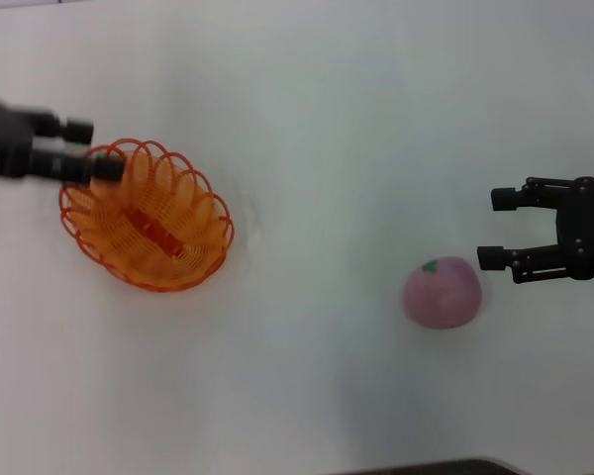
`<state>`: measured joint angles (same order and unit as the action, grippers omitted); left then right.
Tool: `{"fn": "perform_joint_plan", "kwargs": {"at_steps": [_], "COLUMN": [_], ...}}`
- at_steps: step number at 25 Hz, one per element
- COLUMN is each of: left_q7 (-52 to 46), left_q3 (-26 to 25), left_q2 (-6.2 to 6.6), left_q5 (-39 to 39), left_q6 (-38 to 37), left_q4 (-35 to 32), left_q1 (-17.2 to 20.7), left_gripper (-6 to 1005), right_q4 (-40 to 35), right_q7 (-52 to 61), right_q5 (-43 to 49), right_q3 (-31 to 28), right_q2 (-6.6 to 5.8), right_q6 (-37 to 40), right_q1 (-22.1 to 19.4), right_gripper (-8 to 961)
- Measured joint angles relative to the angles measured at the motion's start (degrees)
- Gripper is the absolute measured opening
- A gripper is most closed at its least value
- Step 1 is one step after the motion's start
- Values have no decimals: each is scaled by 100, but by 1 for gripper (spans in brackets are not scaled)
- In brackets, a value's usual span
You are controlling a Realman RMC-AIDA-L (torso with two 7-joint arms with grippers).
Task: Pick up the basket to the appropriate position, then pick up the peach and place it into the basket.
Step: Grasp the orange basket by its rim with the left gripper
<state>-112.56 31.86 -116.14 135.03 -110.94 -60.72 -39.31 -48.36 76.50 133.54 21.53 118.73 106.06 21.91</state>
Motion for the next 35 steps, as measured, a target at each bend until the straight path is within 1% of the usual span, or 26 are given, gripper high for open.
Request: {"fn": "perform_joint_plan", "kwargs": {"at_steps": [1, 2, 3, 4, 6, 8, 10, 12, 16, 19, 20, 22, 28, 31, 35], "left_q7": [-204, -751, -751, -968, -1310, -1601, -1909, -2150, -2378, -2556, -2625, -2725, -2959, -2983, -2991], "left_q3": [127, 505, 505, 682, 939, 1128, 1330, 1600, 2072, 2349, 2447, 2645, 3232, 3359, 3402], "left_q2": [60, 209, 209, 281, 371, 398, 354, 274, 73, -75, -104, -139, -152, -160, -163], "left_q5": [1, 9, 9, 39, 166, 459, 911, 1325, 2018, 2618, 2743, 2867, 2874, 2874, 2877], "left_q6": [109, 394, 394, 552, 814, 1105, 1515, 1894, 2408, 2786, 2906, 3092, 3440, 3482, 3524], "left_q4": [6, 9, 9, 9, 9, 15, 10, 10, 78, 260, 375, 642, 1169, 1307, 1435], "left_q1": [-111, -387, -387, -517, -754, -978, -1111, -1174, -1208, -1248, -1267, -1309, -1339, -1355, -1367], "left_gripper": [865, 865, 865, 864, 864, 864, 863, 863, 862, 861, 861, 861, 859, 859, 858], "right_q4": [0, 0, 0, 1, 2, 3, 3, 11, 36, 46, 50, 59, 66, 66, 72], "right_q7": [-37, -63, -81, -89, -94, -95, -95, -103, -142, -144, -144, -147, -155, -167, -202], "right_q5": [0, -1, -1, -1, -2, -3, -4, -4, -3, -1, -2, -2, 4, -4, -4], "right_q3": [1, 1, 1, 1, 1, 1, 1, 1, 1, 0, 0, 1, 0, 0, 0], "right_q2": [1, 0, 0, 0, 0, 1, 1, 0, 0, 2, 4, 11, 49, 57, 62], "right_q6": [0, -1, -3, -3, -6, -6, -4, -5, -25, -40, -48, -66, -143, -149, -176], "right_q1": [5, 10, 17, 26, 52, 71, 78, 80, 76, 82, 89, 107, 145, 150, 149], "right_gripper": [923, 922, 922, 922, 922, 922, 922, 922, 922, 922, 922, 922, 921, 921, 921]}}
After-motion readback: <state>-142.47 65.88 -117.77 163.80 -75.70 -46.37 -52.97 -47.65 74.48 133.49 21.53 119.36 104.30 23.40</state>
